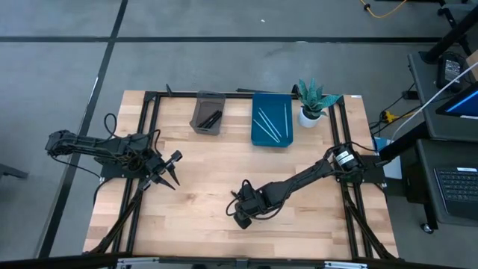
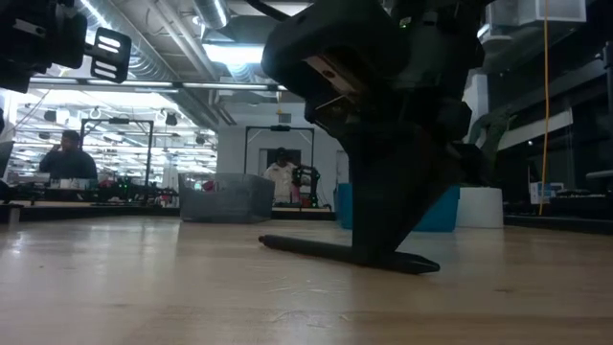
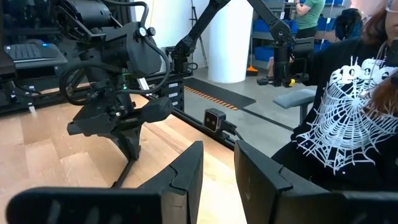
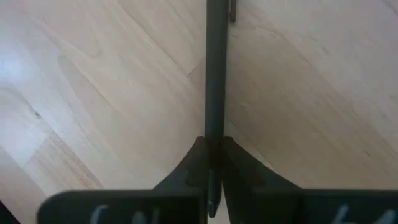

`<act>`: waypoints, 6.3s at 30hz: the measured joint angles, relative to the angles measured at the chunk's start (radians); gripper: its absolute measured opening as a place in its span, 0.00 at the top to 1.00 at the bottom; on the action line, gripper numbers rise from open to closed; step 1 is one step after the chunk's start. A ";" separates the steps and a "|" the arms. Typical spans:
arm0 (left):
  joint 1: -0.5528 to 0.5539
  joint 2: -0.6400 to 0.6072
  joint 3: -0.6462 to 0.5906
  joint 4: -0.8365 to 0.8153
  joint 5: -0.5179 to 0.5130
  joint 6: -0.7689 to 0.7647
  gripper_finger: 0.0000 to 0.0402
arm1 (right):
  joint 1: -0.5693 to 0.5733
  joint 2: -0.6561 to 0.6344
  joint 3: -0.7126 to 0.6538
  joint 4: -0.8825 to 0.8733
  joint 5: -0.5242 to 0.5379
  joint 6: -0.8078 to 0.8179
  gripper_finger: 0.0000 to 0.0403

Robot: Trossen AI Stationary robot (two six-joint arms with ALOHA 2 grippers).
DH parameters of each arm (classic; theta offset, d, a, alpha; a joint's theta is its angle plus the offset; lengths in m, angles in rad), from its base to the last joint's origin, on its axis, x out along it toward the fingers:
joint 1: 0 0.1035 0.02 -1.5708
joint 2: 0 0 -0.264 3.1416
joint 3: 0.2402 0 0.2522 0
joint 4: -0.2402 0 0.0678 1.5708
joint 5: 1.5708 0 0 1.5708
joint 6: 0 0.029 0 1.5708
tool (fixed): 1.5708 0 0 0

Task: Sort pens & pencils
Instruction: Put the black pen into the black bin

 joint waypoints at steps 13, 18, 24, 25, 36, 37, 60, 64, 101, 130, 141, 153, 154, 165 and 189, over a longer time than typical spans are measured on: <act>0.000 0.000 0.000 -0.014 0.000 0.002 0.79 | 0.003 0.004 -0.005 0.113 0.057 -0.139 0.94; 0.000 0.000 0.000 -0.014 0.000 0.006 0.79 | 0.004 -0.003 0.029 0.109 0.105 -0.208 0.95; 0.000 0.000 0.000 -0.033 0.000 0.004 0.79 | -0.001 -0.026 0.111 0.025 0.219 -0.296 0.95; 0.000 0.001 0.000 -0.033 0.000 0.003 0.79 | -0.001 -0.033 0.122 0.000 0.236 -0.304 0.95; 0.000 0.002 0.000 -0.056 0.000 0.003 0.79 | 0.038 -0.085 0.172 -0.131 0.531 -0.314 1.00; 0.000 0.002 0.000 -0.054 -0.007 0.003 0.79 | 0.045 -0.095 0.172 -0.132 0.556 -0.313 1.00; 0.000 0.002 0.000 -0.078 -0.068 -0.047 0.79 | -0.160 -0.074 0.146 0.029 0.168 -0.404 0.61; 0.000 0.000 0.000 -0.077 -0.071 -0.042 0.79 | -0.204 -0.069 0.149 0.092 0.131 -0.465 0.52; 0.019 -0.112 0.098 -0.384 -0.127 0.108 0.79 | -0.266 0.125 0.163 0.247 -0.015 -0.595 0.58; 0.018 -0.112 0.097 -0.383 -0.127 0.060 0.79 | -0.293 0.133 0.166 0.104 -0.110 -0.598 0.95; 0.018 -0.112 0.097 -0.386 -0.127 0.063 0.79 | -0.291 0.140 0.268 -0.062 -0.107 -0.690 0.95; 0.018 -0.111 0.096 -0.413 -0.127 0.063 0.79 | -0.261 0.151 0.395 -0.272 0.049 -0.702 1.00; 0.018 -0.111 0.096 -0.413 -0.126 0.063 0.79 | -0.258 0.152 0.402 -0.272 0.059 -0.702 1.00; 0.018 -0.111 0.096 -0.413 -0.120 0.052 0.79 | -0.244 0.147 0.473 -0.325 0.102 -0.696 1.00; 0.014 0.105 0.011 -0.019 -0.381 -0.016 0.79 | -0.059 0.126 0.852 -0.966 0.954 -0.522 0.97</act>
